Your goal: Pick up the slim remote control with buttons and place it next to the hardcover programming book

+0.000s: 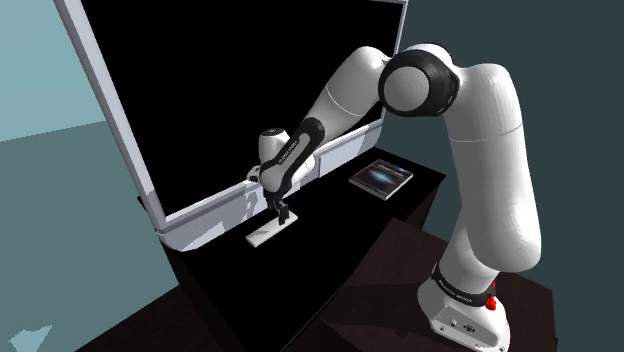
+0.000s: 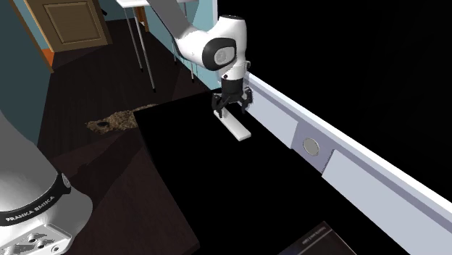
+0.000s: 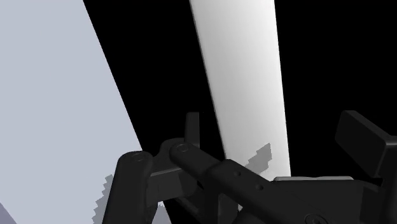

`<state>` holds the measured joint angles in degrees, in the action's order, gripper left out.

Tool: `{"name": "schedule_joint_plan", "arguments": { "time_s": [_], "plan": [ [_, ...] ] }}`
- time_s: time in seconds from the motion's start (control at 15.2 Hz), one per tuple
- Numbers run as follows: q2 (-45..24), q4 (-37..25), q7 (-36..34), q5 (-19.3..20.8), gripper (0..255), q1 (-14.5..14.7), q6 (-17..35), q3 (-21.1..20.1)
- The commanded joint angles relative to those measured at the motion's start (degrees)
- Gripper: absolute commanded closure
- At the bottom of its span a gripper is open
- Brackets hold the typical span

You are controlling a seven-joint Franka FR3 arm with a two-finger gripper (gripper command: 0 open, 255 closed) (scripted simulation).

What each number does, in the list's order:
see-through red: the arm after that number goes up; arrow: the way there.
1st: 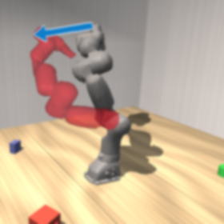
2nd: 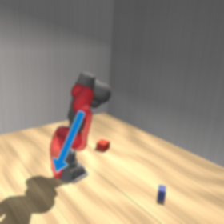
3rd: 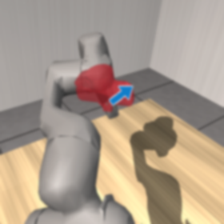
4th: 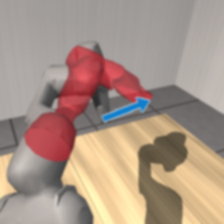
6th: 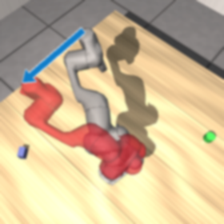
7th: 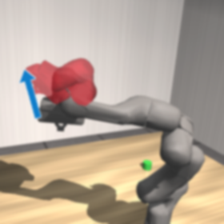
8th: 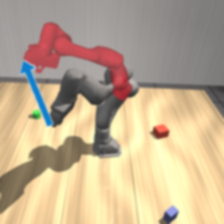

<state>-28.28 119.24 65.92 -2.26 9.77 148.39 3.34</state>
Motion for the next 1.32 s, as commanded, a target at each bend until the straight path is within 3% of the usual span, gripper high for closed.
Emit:
{"name": "schedule_joint_plan", "arguments": {
  "time_s": [0.0, 0.46, 0.99, 1.06, 1.25],
  "plan": [
    [-2.38, -1.42, 1.49, 0.38, 0, 0.04, 1.12, -0.67],
    [-7.71, -2.92, 1.7, 0.09, 0, -0.23, 4.95, -0.98],
    [-7.7, -2.91, 1.7, 0.09, 0, -0.23, 4.94, -0.98],
    [-7.7, -2.91, 1.7, 0.09, 255, -0.23, 4.94, -0.98],
    [-7.68, -2.91, 1.69, 0.09, 255, -0.22, 4.93, -0.98]
  ]
}}
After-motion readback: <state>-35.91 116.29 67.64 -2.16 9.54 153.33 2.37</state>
